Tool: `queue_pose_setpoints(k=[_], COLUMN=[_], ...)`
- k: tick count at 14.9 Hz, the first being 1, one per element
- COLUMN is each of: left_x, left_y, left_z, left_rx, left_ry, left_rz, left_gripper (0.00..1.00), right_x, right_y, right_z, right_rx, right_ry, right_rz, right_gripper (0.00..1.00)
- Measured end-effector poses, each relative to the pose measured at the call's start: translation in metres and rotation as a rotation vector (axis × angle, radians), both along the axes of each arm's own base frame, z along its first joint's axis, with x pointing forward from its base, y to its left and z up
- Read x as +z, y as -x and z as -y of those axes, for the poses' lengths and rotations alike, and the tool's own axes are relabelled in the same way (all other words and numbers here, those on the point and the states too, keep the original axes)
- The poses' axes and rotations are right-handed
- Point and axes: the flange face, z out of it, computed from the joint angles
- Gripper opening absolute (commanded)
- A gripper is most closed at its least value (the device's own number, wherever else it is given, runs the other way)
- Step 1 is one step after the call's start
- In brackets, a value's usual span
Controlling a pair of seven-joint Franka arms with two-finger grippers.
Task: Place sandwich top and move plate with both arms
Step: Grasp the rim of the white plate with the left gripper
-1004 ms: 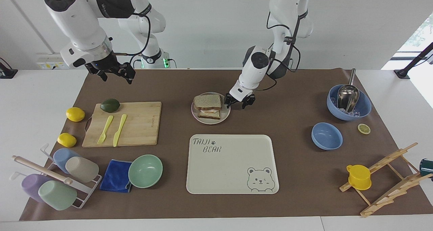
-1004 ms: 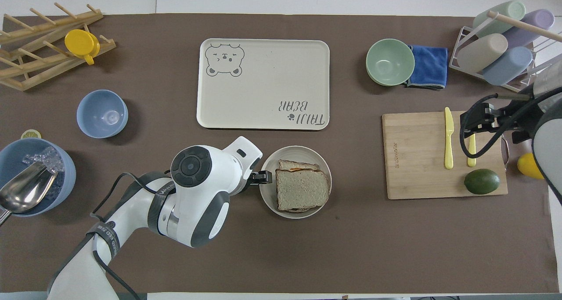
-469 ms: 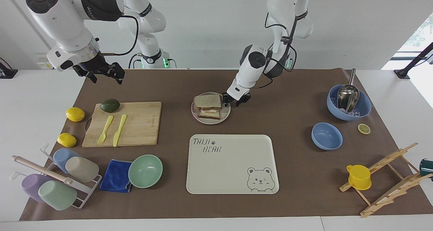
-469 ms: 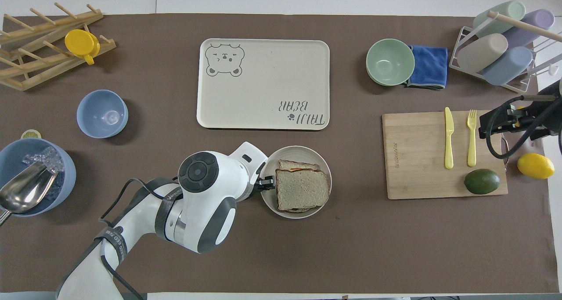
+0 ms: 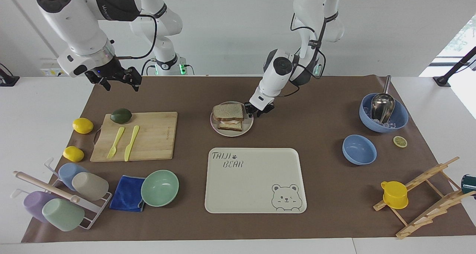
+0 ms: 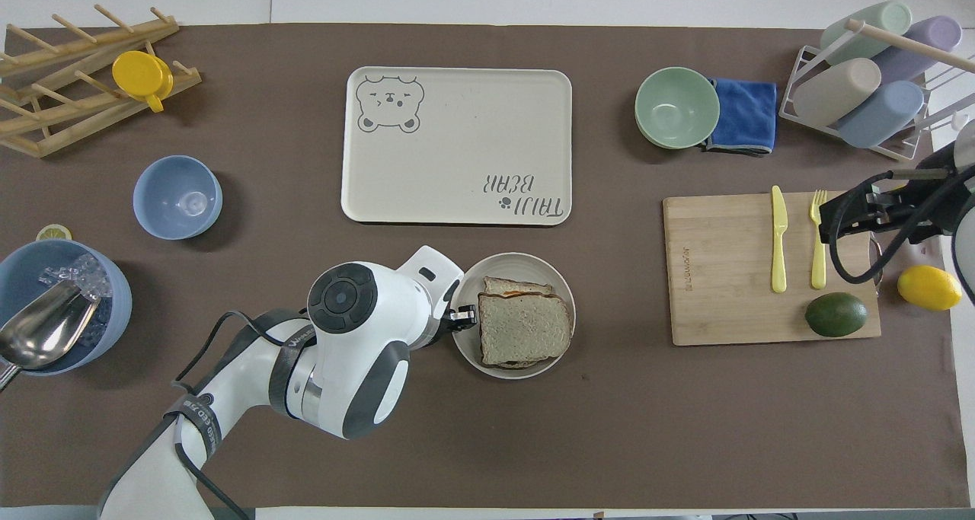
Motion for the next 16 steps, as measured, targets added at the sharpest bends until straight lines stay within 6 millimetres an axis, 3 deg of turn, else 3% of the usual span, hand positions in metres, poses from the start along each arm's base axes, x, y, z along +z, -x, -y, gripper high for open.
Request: queue_pose_setpoints(k=[2,6,12,16], left_x=[0.0,0.001,0.002,0.003], left_y=[0.0,0.001,0.002,0.0], left_z=[0.0,0.003,0.004,0.002], left_rx=[0.009,0.014,0.018,0.028], left_ry=[0.008,0.017,0.022,0.026], left_rz=[-0.003,-0.002,-0.001,-0.003], left_gripper=[0.23,0.0,0.0,0.0], right_x=[0.001,0.003,0.004,0.005], right_y=[0.001,0.003,0.002,0.004], right_z=[0.005,0.035,0.035,0.052], right_rx=[-0.007,-0.004,-0.001,-0.032], right_ry=[0.0,-0.01,-0.01,-0.01], right_rz=[0.002,0.004,0.01,0.012], right_gripper=[1.0,1.0,1.0,1.0])
